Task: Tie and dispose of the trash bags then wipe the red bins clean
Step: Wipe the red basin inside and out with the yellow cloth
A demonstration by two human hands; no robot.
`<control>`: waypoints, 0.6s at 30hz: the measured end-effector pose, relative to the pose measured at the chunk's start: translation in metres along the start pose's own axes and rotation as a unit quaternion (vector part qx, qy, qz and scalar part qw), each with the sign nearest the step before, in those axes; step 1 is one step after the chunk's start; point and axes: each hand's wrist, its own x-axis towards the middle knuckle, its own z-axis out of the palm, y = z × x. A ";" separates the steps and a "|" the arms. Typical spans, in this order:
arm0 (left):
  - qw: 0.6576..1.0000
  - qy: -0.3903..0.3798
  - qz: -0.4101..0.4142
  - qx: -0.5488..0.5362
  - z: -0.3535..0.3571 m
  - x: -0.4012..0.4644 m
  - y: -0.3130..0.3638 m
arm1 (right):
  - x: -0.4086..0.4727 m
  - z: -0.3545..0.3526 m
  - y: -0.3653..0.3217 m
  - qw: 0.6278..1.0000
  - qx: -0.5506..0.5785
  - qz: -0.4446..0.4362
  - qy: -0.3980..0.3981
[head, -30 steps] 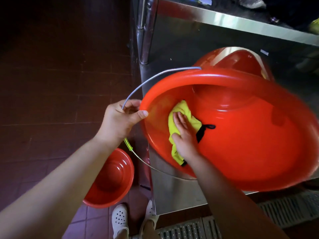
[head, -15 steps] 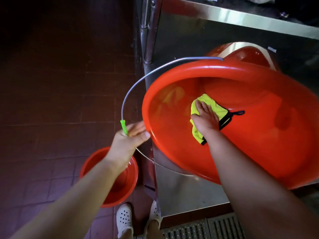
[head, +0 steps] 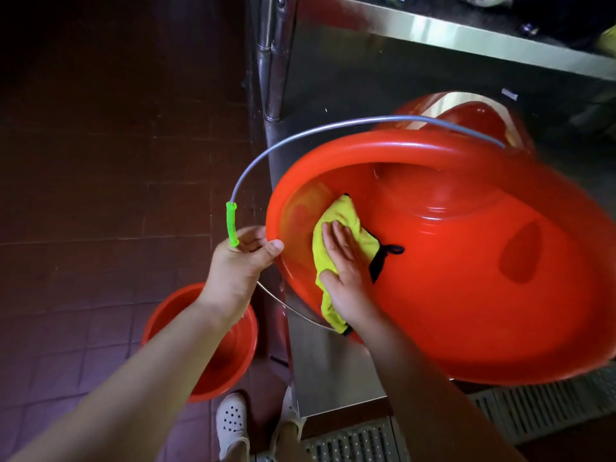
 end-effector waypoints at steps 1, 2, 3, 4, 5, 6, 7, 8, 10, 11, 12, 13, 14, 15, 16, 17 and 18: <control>1.000 -0.010 0.012 0.012 -0.002 0.004 0.006 | 0.008 -0.006 0.009 1.000 -0.019 0.013 0.000; 0.999 -0.034 0.028 0.025 -0.003 0.008 0.013 | 0.017 -0.013 0.019 0.998 -0.047 0.030 0.000; 0.996 -0.068 0.043 0.045 -0.006 0.011 0.021 | 0.027 -0.020 0.029 0.996 -0.078 0.050 -0.002; 0.991 -0.104 0.048 0.068 -0.007 0.015 0.029 | 0.036 -0.029 0.040 0.991 -0.109 0.072 -0.004; 0.985 -0.138 0.044 0.091 -0.009 0.019 0.036 | 0.046 -0.037 0.050 0.986 -0.135 0.098 -0.007; 0.979 -0.167 0.034 0.109 -0.009 0.022 0.042 | 0.055 -0.045 0.058 0.980 -0.154 0.125 -0.009; 0.975 -0.188 0.023 0.118 -0.009 0.026 0.047 | 0.063 -0.050 0.064 0.974 -0.168 0.152 -0.009; 0.974 -0.197 0.017 0.113 -0.007 0.029 0.050 | 0.069 -0.053 0.069 0.968 -0.178 0.174 -0.007; 0.983 -0.170 0.022 0.074 -0.005 0.035 0.049 | 0.076 -0.052 0.072 0.960 -0.197 0.201 -0.002; 0.988 -0.142 0.030 0.057 -0.004 0.035 0.045 | 0.078 -0.050 0.072 0.956 -0.204 0.209 -0.003; 0.992 -0.110 0.035 0.048 -0.003 0.034 0.037 | 0.080 -0.050 0.072 0.954 -0.209 0.213 -0.006; 0.996 -0.078 0.027 0.041 -0.003 0.031 0.027 | 0.081 -0.050 0.072 0.954 -0.208 0.216 -0.010; 0.998 -0.051 0.004 0.036 -0.003 0.025 0.014 | 0.081 -0.050 0.072 0.955 -0.202 0.217 -0.013; 0.999 -0.036 -0.028 0.029 -0.002 0.019 0.000 | 0.080 -0.051 0.071 0.957 -0.192 0.218 -0.014; 0.997 -0.034 -0.058 0.021 -0.002 0.012 -0.012 | 0.079 -0.049 0.068 0.959 -0.178 0.220 -0.012; 0.996 -0.040 -0.078 0.013 0.000 0.006 -0.021 | 0.075 -0.046 0.063 0.961 -0.166 0.219 -0.006; 0.995 -0.045 -0.085 0.003 0.001 0.002 -0.027 | 0.070 -0.042 0.056 0.964 -0.158 0.213 0.004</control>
